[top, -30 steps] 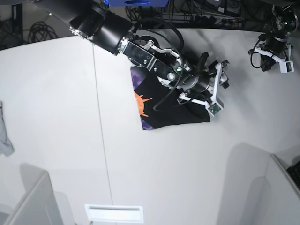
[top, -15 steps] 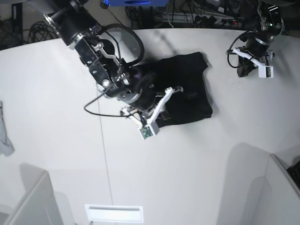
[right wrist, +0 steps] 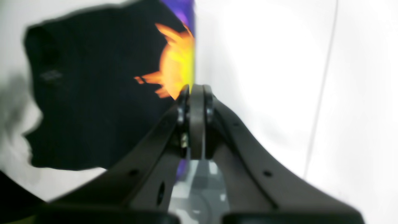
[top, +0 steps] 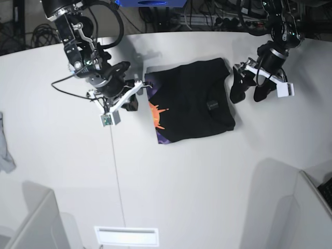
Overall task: Fold the T-shirt properly
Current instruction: 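Grasp the bundle edge with the left gripper and drag it across the table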
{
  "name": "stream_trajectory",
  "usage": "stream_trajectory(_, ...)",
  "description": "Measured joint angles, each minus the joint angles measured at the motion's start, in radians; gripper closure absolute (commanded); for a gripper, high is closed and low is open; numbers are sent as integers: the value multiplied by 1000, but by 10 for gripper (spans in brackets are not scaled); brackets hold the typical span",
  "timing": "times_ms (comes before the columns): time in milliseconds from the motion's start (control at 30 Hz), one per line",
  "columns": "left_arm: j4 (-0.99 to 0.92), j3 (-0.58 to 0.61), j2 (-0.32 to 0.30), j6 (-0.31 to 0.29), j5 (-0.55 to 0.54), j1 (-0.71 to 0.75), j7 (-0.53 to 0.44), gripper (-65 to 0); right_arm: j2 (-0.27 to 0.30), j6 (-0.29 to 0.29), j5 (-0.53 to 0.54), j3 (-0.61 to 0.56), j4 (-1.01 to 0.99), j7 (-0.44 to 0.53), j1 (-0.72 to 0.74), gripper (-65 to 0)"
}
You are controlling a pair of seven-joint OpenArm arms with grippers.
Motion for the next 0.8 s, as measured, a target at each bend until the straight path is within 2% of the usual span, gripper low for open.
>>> stream_trajectory(67, -24, 3, 0, 0, -35, -20, 5, -650, -2, 0, 5, 0, 0, -1, -8, 0)
stream_trajectory(200, -72, 68, 3, 4, 21, -96, 97, -643, -3, 0, 5, 0, 0, 0, -18, 0)
stream_trajectory(367, -158, 127, 31, 8, 76, -164, 92, -637, 0, 0, 5, 2, 0, 1, -24, 0)
stream_trajectory(533, -224, 170, 49, 6, 145, -188, 85, -632, 10, 0, 5, 56, 0, 0, -35, 0)
stream_trajectory(600, -244, 173, 50, -1, 145, -196, 81, -594, 7, 1, 6, 82, 0, 0, -42, 0)
stream_trajectory(667, -265, 172, 50, -3, 145, -208, 76, -522, 5, 0, 1, 109, 0, 2, -51, 0)
stream_trajectory(800, -292, 172, 53, -1, 145, -209, 74, -304, 5, 1, 5, 144, 0, 3, -65, 0)
